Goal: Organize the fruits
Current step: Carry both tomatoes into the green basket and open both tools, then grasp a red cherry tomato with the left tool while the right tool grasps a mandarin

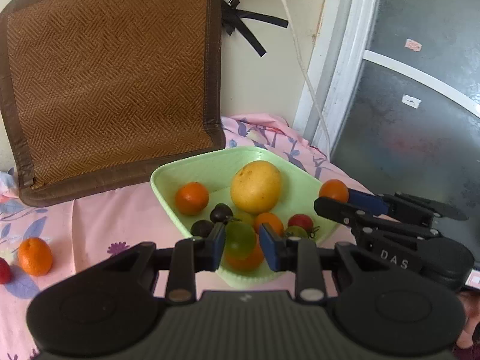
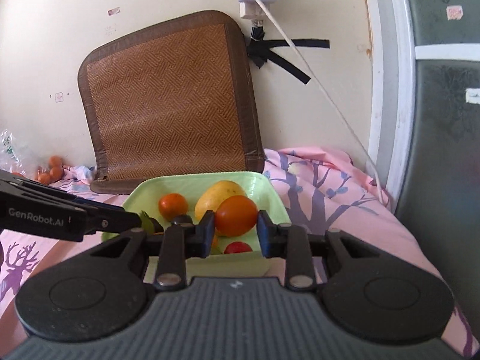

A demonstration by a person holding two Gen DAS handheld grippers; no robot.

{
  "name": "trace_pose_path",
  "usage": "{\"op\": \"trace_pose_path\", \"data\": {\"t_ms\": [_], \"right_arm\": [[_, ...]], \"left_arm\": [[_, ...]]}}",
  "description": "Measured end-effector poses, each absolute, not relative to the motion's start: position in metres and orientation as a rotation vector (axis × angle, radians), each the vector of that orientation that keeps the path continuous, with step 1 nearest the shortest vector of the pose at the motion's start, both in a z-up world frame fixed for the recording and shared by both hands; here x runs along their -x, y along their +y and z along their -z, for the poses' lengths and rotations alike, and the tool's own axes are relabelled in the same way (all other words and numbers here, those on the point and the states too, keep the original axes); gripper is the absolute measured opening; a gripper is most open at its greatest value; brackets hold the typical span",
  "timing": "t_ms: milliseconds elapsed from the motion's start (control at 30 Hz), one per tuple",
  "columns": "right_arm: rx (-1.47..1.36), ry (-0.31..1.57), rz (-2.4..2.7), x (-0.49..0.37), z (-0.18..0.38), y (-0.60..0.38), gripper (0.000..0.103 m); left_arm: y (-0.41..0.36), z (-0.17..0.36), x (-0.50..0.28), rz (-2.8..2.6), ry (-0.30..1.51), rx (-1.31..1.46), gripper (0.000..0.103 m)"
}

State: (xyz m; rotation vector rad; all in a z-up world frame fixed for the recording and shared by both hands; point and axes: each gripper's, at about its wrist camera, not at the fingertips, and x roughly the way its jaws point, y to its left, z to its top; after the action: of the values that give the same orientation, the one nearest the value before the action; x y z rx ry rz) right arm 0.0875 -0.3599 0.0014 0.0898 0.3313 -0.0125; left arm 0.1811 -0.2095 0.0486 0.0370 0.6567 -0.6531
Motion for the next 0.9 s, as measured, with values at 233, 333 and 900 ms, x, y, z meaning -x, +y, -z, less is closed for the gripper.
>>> {"op": "trace_pose_path", "data": {"t_ms": [233, 333, 900], "right_arm": [[-0.181, 0.266, 0.026, -0.086, 0.004, -0.375, 0.044], [-0.249, 0.213, 0.062, -0.075, 0.001, -0.389, 0.044], [-0.136, 0.238, -0.281, -0.074, -0.030, -0.263, 0.044]], "left_arm": [[-0.221, -0.046, -0.198, 0.632, 0.632, -0.058, 0.031], [-0.198, -0.058, -0.197, 0.613, 0.592, -0.011, 0.031], [0.030, -0.036, -0.183, 0.184, 0.597, 0.080, 0.035]]}}
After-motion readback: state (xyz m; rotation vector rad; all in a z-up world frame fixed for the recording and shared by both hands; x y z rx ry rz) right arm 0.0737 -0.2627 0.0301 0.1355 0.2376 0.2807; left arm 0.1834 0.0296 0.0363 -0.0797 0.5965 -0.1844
